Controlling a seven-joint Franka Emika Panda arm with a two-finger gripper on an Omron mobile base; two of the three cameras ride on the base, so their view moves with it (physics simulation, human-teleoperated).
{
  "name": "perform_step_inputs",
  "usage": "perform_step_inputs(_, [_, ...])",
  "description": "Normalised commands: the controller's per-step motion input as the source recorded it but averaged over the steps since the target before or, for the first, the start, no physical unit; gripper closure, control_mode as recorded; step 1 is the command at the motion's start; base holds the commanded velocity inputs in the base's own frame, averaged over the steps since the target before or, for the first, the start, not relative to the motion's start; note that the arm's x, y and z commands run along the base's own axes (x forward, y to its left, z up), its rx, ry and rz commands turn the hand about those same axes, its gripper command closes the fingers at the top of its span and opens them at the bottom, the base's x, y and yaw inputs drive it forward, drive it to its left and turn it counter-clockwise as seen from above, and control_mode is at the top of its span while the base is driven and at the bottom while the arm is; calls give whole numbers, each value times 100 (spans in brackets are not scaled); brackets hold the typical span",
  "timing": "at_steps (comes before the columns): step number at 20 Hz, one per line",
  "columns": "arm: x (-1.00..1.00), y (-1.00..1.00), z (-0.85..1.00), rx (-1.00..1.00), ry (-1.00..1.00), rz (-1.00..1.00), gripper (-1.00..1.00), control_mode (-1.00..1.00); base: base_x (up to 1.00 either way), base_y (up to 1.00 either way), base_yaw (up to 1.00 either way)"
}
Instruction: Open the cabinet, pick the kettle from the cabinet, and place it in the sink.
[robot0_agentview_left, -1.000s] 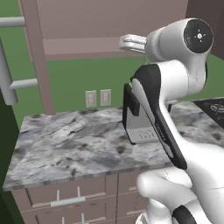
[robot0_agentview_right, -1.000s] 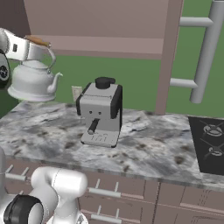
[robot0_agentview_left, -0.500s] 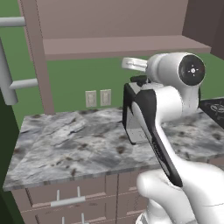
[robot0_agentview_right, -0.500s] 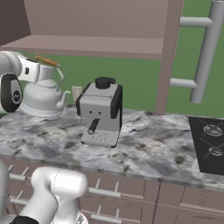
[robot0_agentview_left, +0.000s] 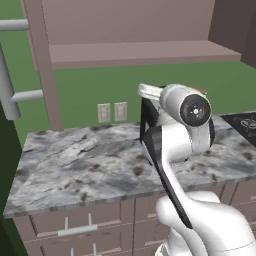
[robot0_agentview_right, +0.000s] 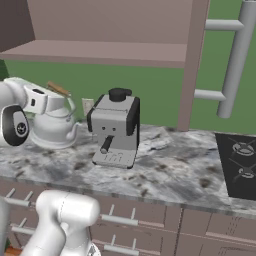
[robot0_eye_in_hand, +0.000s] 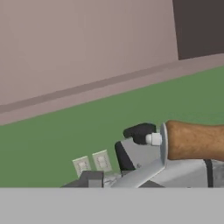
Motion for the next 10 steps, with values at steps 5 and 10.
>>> perform_step_inputs(5, [13, -10, -38, 0, 0, -17, 100, -100, 0, 0, 0])
perform_step_inputs(10, [15, -8, -38, 0, 0, -13, 100, -100, 0, 0, 0])
